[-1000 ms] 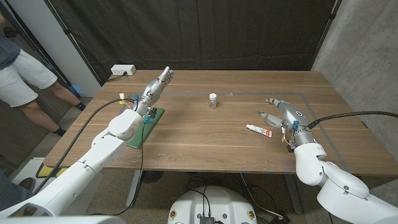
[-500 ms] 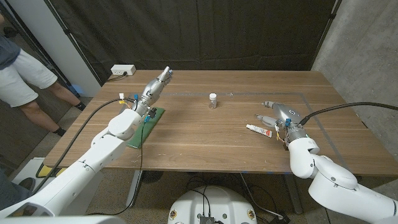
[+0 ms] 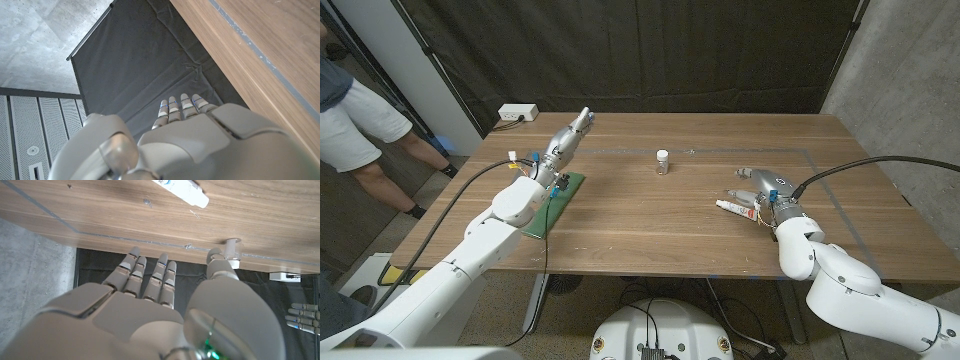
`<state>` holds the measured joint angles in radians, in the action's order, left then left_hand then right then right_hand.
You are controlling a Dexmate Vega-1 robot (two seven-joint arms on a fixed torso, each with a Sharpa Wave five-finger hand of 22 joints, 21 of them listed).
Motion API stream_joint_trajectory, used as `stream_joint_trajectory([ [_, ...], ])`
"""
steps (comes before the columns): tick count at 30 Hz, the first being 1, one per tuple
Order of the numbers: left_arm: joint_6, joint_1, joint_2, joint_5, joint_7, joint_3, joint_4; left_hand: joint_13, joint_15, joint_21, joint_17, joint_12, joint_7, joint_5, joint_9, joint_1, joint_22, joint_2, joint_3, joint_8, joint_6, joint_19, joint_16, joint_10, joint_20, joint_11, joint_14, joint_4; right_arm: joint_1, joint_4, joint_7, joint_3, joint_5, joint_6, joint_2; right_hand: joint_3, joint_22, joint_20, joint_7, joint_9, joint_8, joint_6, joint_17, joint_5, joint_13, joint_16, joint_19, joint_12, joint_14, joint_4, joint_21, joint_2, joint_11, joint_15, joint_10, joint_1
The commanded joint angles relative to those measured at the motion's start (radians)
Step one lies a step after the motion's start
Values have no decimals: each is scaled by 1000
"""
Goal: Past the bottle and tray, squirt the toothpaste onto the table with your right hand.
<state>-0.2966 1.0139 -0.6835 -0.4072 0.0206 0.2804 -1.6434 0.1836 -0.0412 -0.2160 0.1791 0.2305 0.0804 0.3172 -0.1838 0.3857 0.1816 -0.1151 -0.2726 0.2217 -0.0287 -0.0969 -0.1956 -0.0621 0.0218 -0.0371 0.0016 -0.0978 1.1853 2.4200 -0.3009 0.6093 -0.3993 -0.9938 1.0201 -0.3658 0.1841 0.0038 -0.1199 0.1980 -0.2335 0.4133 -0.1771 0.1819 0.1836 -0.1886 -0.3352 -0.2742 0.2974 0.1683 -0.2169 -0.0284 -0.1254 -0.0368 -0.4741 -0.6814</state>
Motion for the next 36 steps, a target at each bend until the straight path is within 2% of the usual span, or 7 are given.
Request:
stream_joint_trajectory([
  [1,-18,-2,-1,8,-1,-3,-8,4,1,3,4,-6,1,-1,-3,12,2,-3,-2,-5,-4,-5,3,-10,11,-2,2,2,-60,-17,17,85,-2,-55,-7,-7,2,5,-1,3,-7,12,0,4,3,-5,-8,-7,15,-3,-6,-3,-8,-1,-11,-14],
  [17,-8,5,-3,1,-1,-2,-14,5,4,3,4,-8,-2,-7,-3,17,3,-6,-2,-6,-13,-3,3,-17,14,9,7,2,-110,-56,1,184,-32,-130,-24,-12,3,15,-13,4,-7,32,-1,6,3,-7,-34,-6,44,-6,-13,-6,-29,7,-26,-28],
  [23,-15,-30,-1,-1,-37,12,-9,5,1,4,4,-8,0,-10,-3,20,3,-8,-2,-7,-15,-4,4,-23,20,0,6,2,-105,-76,-19,187,-30,-115,-25,-16,3,12,-19,4,-5,32,-1,7,3,-6,-37,-4,49,-5,-13,-4,-35,10,-27,-35],
  [28,25,-25,10,-53,-49,11,-8,5,-3,4,5,-11,3,-13,-3,20,3,-9,-3,-9,-16,-7,4,-22,35,-3,6,1,-103,-82,-26,187,-28,-125,-23,-19,3,6,-21,4,-1,28,-1,8,3,2,-30,3,34,-4,-9,-4,-40,15,-15,-43],
  [31,-8,-18,1,-1,-27,10,-12,5,-4,5,5,-11,2,-14,-3,21,3,-9,-3,-9,-16,-7,5,-23,42,-3,6,1,-108,-84,-30,196,-38,-141,-23,-20,4,6,-23,5,3,22,-2,8,3,10,-15,8,14,-6,-2,-6,-42,8,-10,-45],
  [33,25,-9,-3,15,4,9,-31,5,-1,6,5,-13,2,-16,-3,21,4,-9,-4,-10,-16,-10,5,-21,48,2,5,1,-116,-86,-24,206,-40,-152,-25,-20,4,7,-26,5,4,21,-2,8,3,11,-12,9,10,-7,-1,-6,-45,5,-9,-45],
  [36,21,-22,0,-17,-40,17,-8,5,0,6,5,-13,0,-16,-3,21,4,-9,-4,-10,-18,-10,5,-23,50,3,6,0,-126,-93,-14,218,-39,-154,-23,-20,4,8,-28,5,4,24,-3,8,3,11,-12,9,9,-8,-1,-7,-49,4,-11,-45],
])
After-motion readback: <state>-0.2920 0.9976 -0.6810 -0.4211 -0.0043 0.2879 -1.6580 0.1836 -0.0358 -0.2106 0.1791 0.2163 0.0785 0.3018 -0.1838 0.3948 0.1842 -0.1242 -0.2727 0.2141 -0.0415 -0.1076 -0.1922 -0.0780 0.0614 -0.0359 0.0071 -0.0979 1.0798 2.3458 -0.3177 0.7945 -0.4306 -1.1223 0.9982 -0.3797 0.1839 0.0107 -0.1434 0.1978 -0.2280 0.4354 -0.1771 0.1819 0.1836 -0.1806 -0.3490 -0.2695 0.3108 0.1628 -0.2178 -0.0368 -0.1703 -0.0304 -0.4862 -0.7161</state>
